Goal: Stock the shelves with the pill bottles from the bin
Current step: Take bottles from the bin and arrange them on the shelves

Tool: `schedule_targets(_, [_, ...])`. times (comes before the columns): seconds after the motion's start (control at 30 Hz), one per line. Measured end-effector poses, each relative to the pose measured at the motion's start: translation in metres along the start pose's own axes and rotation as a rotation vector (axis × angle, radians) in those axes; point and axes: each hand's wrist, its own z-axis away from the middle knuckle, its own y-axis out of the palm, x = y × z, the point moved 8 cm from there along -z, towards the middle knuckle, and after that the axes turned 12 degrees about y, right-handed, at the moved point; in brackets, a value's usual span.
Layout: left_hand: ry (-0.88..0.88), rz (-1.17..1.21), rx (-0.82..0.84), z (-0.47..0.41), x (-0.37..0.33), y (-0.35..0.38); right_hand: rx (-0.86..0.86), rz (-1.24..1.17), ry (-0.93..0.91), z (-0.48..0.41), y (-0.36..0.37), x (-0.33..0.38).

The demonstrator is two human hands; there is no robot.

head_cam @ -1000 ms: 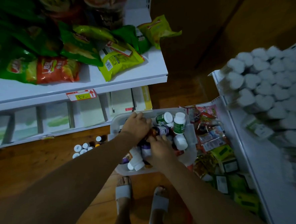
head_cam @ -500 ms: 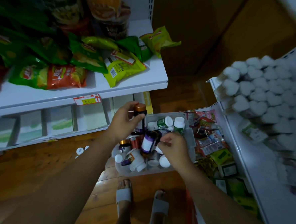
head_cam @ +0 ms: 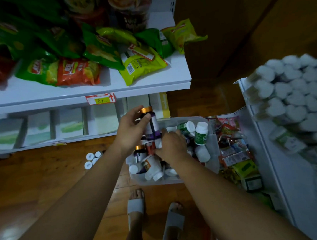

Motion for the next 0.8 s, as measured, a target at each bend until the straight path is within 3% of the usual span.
schedule_targets(0.13, [-0.095, 0.224, -0.013, -0.001, -0.020, 0.005, 0.016, -0.271, 0.105, -0.001, -0.013, -0.014])
schedule_targets(0.33, [-0.126, 0.420, 0.056, 0.007, -0.095, 0.009, 0.273, -1.364, 0.333, 0.051, -0.099, -0.021])
schedule_targets(0.4, [-0.107, 0.446, 0.085, 0.014, -0.133, 0.014, 0.308, -1.606, 0.300, 0.083, -0.152, -0.012])
schedule_targets(0.6, [0.049, 0.444, 0.372, 0.061, -0.276, 0.067, 0.190, -1.809, 0.078, 0.193, -0.297, -0.013])
schedule_targets(0.8, [0.146, 0.483, 0.740, 0.149, -0.374, 0.150, -0.044, -2.077, -0.035, 0.324, -0.365, -0.072])
